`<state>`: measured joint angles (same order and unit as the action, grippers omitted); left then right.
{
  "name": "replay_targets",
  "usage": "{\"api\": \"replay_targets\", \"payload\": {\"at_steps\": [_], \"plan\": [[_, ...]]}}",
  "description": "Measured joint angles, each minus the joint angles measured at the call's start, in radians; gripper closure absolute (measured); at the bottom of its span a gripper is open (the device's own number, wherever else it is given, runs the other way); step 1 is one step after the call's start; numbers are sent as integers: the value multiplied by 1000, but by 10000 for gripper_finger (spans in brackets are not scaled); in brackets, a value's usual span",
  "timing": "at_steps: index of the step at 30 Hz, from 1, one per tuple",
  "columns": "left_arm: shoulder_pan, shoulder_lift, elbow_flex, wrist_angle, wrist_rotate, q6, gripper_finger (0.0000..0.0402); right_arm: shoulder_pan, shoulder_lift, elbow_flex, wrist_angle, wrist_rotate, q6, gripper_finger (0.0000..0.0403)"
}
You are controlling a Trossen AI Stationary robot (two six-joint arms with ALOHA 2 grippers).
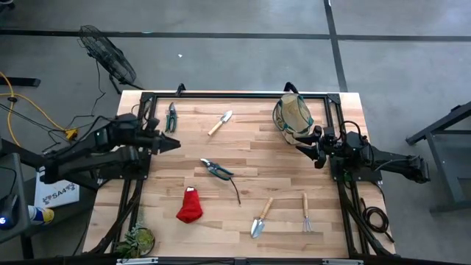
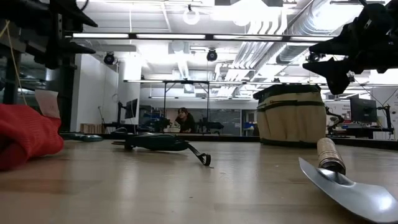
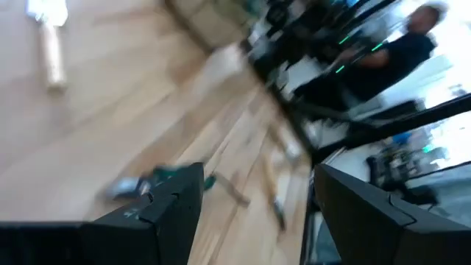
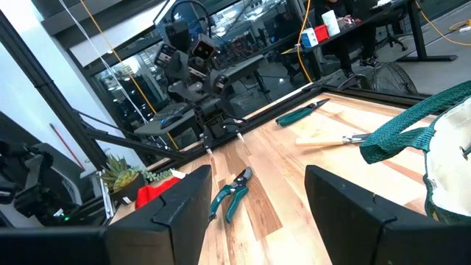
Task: Pick & Place Garden tools in Gardening bag
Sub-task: Put the glove into the gardening bag
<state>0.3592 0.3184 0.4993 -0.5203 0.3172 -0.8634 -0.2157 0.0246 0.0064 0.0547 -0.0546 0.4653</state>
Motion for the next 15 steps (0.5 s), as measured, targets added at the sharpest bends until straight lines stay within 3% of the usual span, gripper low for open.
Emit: {"api": "replay_targets", "payload": {"at_steps": [10, 15], "plan": [[-9, 299, 225, -298, 116, -138, 149, 0, 0, 0, 0, 0, 0, 192], [-113, 429, 261, -376, 95, -216, 149, 0, 0, 0, 0, 0, 0, 192]]}}
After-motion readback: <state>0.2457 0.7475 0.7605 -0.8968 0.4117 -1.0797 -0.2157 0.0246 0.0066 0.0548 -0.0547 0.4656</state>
